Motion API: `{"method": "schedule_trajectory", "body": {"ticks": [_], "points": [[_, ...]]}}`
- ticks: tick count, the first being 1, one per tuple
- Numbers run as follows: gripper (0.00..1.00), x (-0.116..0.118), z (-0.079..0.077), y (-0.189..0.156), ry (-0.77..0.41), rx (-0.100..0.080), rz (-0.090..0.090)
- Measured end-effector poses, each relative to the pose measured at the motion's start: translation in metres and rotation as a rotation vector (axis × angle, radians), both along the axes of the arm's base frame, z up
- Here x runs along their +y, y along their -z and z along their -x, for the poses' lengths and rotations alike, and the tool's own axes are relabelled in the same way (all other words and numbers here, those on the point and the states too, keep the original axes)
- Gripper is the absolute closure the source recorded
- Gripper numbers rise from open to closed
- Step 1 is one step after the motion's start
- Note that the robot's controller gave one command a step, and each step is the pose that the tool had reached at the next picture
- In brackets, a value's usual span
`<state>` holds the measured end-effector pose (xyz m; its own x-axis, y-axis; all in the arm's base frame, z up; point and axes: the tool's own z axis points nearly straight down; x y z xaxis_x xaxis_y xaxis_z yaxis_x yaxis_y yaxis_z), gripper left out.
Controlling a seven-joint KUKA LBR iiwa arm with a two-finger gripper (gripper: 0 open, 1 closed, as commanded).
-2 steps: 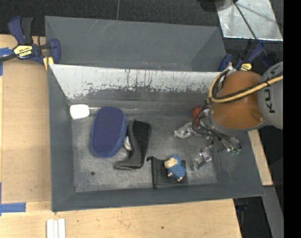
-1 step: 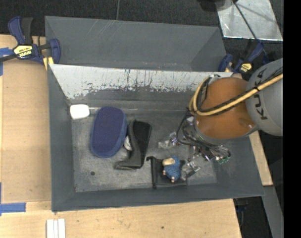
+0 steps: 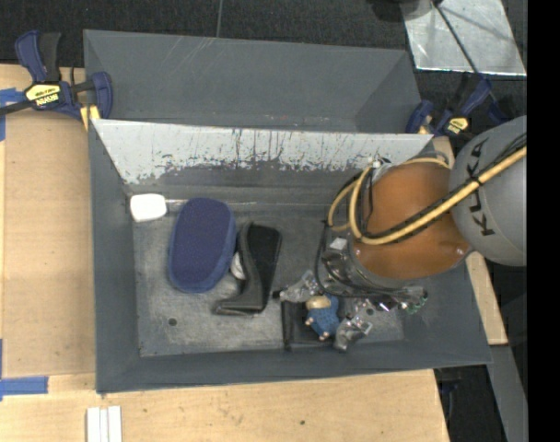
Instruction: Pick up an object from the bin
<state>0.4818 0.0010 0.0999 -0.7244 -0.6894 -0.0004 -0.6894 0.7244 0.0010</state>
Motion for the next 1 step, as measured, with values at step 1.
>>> {"method": "schedule_trajectory", "body": {"ticks": [1], "points": [[0.00, -0.0129, -0.0052, 0.0234, -0.141, -0.015, -0.003]]}}
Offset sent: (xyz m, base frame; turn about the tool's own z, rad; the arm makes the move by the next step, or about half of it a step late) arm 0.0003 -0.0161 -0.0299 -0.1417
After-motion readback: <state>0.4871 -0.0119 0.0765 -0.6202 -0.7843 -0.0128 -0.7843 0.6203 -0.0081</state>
